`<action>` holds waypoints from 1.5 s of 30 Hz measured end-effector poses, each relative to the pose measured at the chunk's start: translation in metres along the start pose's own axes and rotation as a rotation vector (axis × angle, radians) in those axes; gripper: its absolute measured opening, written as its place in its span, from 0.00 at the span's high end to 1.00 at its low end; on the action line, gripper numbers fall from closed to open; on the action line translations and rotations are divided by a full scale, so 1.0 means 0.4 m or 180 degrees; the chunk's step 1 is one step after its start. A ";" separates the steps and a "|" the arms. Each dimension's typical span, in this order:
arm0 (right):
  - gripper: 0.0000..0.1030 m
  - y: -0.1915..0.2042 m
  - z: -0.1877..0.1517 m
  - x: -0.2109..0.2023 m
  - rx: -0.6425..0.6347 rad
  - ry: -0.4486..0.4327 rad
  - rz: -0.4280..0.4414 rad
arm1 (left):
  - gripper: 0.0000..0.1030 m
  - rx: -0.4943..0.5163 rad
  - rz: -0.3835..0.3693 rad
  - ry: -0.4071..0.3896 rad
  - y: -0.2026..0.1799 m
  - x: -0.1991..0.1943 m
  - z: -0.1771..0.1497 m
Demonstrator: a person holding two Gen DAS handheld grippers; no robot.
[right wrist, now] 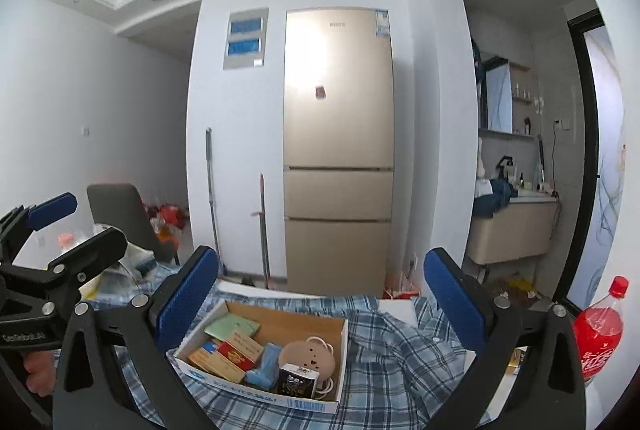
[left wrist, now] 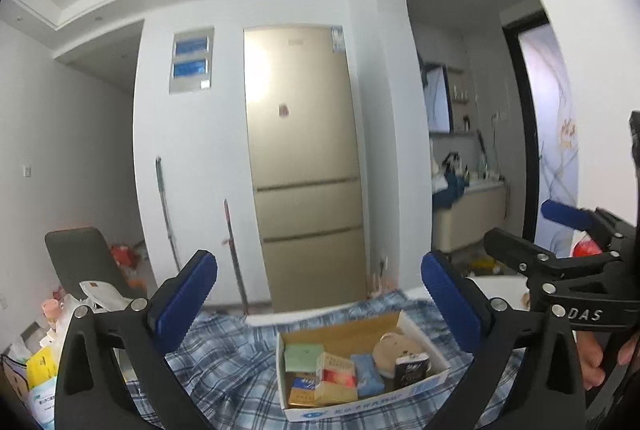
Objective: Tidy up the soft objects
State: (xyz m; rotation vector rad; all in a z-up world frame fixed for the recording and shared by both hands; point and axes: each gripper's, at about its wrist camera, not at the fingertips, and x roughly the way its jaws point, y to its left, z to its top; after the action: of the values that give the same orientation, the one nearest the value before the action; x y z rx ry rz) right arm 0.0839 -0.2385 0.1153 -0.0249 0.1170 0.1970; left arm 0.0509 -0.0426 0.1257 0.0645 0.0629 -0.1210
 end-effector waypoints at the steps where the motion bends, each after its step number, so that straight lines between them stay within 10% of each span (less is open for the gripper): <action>1: 0.00 -0.002 0.003 -0.013 0.0011 -0.0038 0.0012 | 0.00 -0.0032 -0.0007 -0.0048 0.003 -0.019 0.003; 10: 0.00 -0.026 -0.040 -0.092 0.0060 -0.0304 -0.0032 | 0.00 -0.0142 0.0004 -0.0183 0.031 -0.110 -0.038; 31: 0.00 -0.051 -0.268 -0.037 0.0134 0.0179 -0.0069 | 0.00 -0.0037 0.0210 0.0117 0.029 -0.086 -0.286; 45: 0.00 -0.049 -0.279 -0.044 0.0139 0.0200 -0.0097 | 0.00 -0.0062 0.0162 0.0347 0.029 -0.047 -0.315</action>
State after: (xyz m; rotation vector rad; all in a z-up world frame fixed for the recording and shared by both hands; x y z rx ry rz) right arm 0.0580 -0.2650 0.0067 0.0105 0.1836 0.1634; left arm 0.0262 -0.0205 0.0023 0.0531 0.1711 -0.0658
